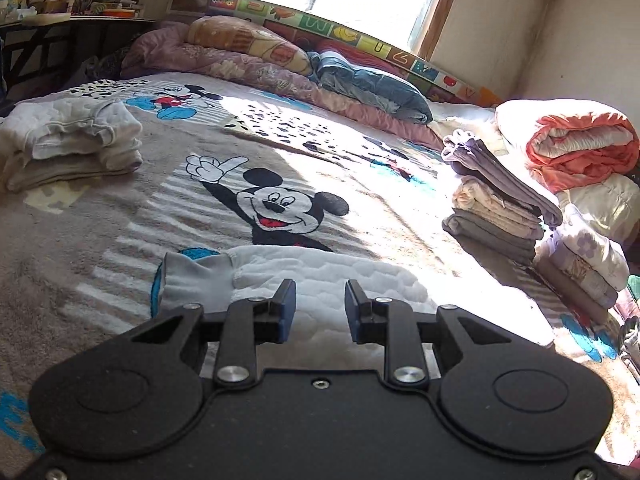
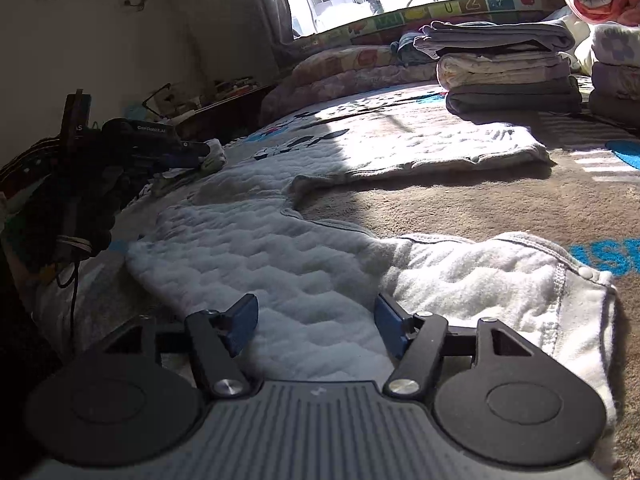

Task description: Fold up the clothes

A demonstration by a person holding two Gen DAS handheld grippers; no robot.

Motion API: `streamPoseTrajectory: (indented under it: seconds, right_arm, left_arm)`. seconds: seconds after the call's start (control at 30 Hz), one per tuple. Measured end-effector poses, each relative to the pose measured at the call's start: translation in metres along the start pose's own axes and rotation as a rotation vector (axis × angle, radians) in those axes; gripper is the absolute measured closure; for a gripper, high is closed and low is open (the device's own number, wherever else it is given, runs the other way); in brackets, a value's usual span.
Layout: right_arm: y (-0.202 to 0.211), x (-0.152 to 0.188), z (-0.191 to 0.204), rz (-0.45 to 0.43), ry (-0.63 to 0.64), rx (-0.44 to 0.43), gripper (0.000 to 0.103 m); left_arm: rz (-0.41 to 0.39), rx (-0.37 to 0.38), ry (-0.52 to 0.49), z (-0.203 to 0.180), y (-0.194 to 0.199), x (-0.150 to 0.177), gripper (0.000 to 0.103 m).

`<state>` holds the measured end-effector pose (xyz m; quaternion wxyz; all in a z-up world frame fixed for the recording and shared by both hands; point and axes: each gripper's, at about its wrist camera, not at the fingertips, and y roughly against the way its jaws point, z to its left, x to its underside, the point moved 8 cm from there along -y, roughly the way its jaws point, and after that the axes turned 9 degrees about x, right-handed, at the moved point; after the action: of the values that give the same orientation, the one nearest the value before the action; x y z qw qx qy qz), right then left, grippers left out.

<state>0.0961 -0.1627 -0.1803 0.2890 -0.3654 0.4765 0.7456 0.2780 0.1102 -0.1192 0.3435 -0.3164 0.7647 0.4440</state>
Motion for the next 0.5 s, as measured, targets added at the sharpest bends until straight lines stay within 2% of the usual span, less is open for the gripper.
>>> streamPoseTrajectory:
  seconds: [0.03,0.1,0.17,0.23,0.27,0.3,0.33,0.47,0.5]
  right_arm:
    - [0.0,0.0,0.0,0.0,0.0,-0.005,0.036]
    - [-0.002,0.001,0.001,0.0,0.004,-0.014,0.032]
    - [-0.002,0.001,0.002,0.0,0.01,-0.02,0.029]
    - [-0.003,0.001,0.004,0.0,0.017,-0.026,0.027]
    - [-0.003,0.001,0.004,0.001,0.014,-0.029,0.026]
    - [-0.003,0.001,0.004,0.001,0.012,-0.032,0.025]
    - [-0.003,0.001,0.004,0.002,0.014,-0.034,0.025]
    - [-0.002,0.002,0.006,0.003,0.037,-0.03,0.024]
    - [-0.002,0.002,0.007,0.003,0.04,-0.03,0.024]
  left_arm:
    - [0.035,-0.013,-0.023,-0.004,-0.011,0.004,0.078]
    - [0.206,-0.146,-0.126,0.002,-0.046,0.032,0.071]
    - [0.216,-0.178,-0.174,0.002,-0.055,0.04,0.07]
    - [0.144,-0.155,-0.196,-0.008,-0.044,0.023,0.07]
    - [0.113,-0.144,-0.2,-0.012,-0.039,0.016,0.065]
    - [0.103,-0.133,-0.176,-0.011,-0.04,0.014,0.052]
    - [0.102,-0.127,-0.151,-0.009,-0.042,0.013,0.049]
    - [0.219,-0.171,-0.107,0.009,-0.066,0.037,0.045]
    - [0.214,-0.173,-0.096,0.006,-0.059,0.031,0.046]
